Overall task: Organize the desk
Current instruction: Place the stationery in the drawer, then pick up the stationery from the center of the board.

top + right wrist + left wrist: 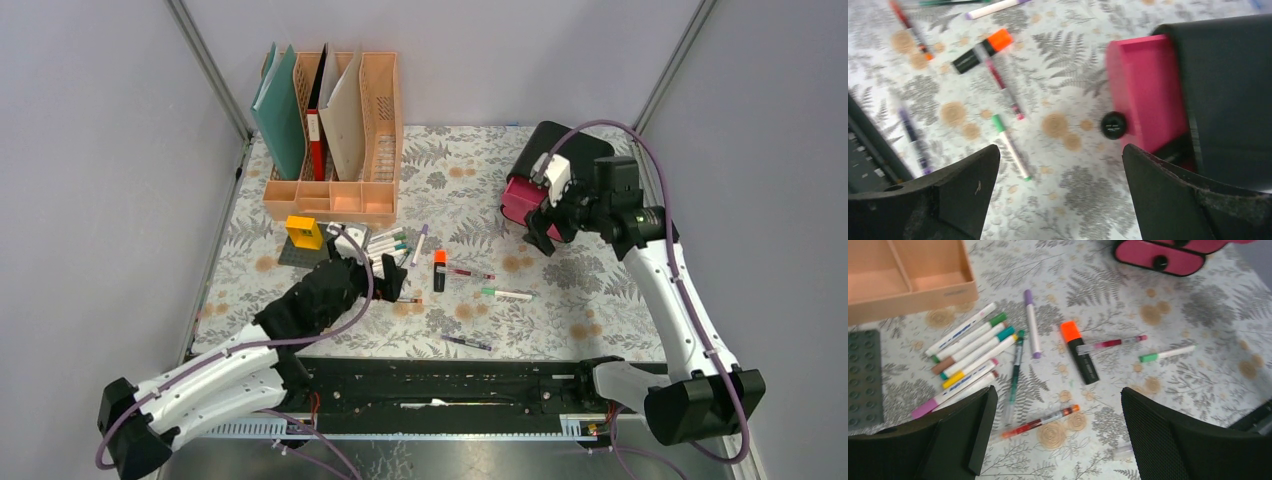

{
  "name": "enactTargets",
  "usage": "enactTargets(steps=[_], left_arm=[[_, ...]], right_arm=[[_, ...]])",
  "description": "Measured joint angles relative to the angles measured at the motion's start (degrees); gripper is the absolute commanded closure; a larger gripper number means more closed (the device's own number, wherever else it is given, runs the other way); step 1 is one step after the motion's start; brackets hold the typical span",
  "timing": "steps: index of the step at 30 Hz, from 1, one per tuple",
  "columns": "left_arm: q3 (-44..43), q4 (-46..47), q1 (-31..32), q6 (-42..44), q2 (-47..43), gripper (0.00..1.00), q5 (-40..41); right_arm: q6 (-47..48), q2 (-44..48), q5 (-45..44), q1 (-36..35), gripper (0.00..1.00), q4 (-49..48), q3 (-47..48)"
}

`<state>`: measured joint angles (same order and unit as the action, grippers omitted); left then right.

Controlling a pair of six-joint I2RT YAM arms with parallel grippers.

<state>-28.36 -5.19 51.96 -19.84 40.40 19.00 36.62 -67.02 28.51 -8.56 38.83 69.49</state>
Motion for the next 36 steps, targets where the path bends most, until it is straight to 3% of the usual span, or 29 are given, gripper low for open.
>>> enactTargets(steps=[8, 11, 14, 23, 31, 36], left_arm=[[-3.4, -7.6, -15.1, -3.9, 7.9, 0.01, -9.2], [-5.5, -10.9, -18.0, -4.7, 12.7, 0.01, -10.0], [-8.0, -14.2, -19.3, -4.6, 17.6, 0.02, -10.1], [-10.6, -19.3, -21.3, -4.2, 27.3, 0.25, -8.9], [-10.4, -20.0, -22.4, -7.8, 30.1, 0.3, -6.9], [-7.6, -17.5, -22.6, -10.7, 30.6, 0.29, -6.8]], right_arm=[[1.2, 1.5, 11.2, 0.0, 0.0, 3.4, -7.0], [2.4, 1.4, 14.2, 0.0, 0.0, 4.5, -7.1], [2.9, 1.0, 15.7, 0.0, 0.0, 4.7, -7.1], [4.1, 0.5, 16.0, 0.0, 0.0, 4.7, -7.9], [4.3, 0.2, 16.2, 0.0, 0.0, 4.6, -8.7], [4.4, -0.5, 16.2, 0.0, 0.0, 4.7, -8.7]])
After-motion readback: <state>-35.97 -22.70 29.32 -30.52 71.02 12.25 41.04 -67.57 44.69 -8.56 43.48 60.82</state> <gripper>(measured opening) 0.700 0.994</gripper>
